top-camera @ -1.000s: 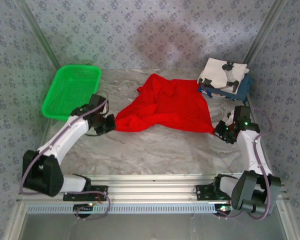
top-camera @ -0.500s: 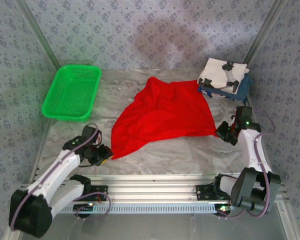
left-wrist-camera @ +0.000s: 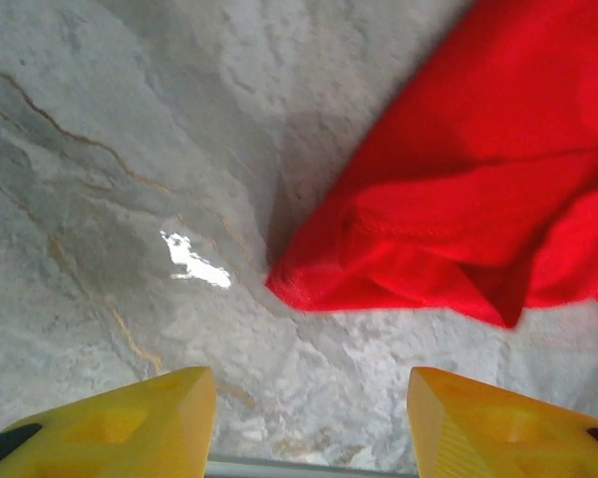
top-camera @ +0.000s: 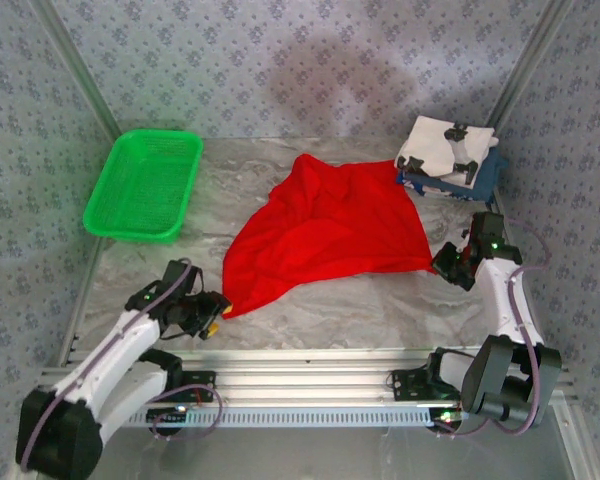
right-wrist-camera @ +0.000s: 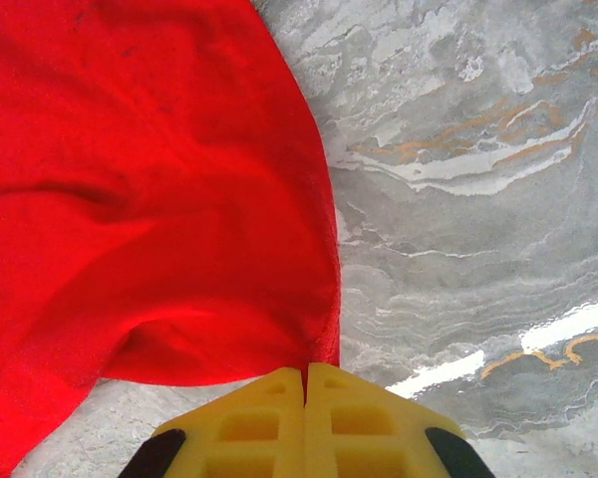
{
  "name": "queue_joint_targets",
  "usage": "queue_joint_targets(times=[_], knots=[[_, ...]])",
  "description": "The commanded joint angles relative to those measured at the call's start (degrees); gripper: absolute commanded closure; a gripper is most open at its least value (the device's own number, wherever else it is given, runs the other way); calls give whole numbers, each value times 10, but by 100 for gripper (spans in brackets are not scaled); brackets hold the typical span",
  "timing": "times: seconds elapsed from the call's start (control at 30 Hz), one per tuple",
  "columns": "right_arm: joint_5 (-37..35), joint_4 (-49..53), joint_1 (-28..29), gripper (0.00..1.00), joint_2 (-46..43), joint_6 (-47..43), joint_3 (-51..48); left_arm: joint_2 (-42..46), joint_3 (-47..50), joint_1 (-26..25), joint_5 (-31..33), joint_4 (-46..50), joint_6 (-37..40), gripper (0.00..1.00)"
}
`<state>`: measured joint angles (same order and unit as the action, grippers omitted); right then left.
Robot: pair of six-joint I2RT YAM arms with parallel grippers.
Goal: Fold and stack the t-shirts
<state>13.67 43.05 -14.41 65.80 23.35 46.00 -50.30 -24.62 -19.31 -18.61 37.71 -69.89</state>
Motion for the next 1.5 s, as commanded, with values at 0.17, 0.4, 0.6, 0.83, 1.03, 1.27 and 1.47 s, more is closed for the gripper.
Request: queue_joint_targets(times=[0.17,0.4,0.6,0.83,1.03,1.27,1.47], knots=[[-2,7,15,100,4,-12,11,-48,-3,-3,32,-77,-97,49],[9,12,22,100,4,-18,10,-38,6,0,43,-74,-136,47],[11,8,26,100,6,-22,14,-60,13,2,62,-77,-154,46],[13,0,31,100,3,-24,11,-70,14,7,89,-100,-172,46],[16,-2,35,100,1,-27,10,-72,11,7,102,-127,-199,46],[23,-8,37,100,-3,-27,3,-131,2,3,67,-164,-206,46],[27,-4,37,100,-9,-33,1,-130,12,-1,46,-145,-196,58]])
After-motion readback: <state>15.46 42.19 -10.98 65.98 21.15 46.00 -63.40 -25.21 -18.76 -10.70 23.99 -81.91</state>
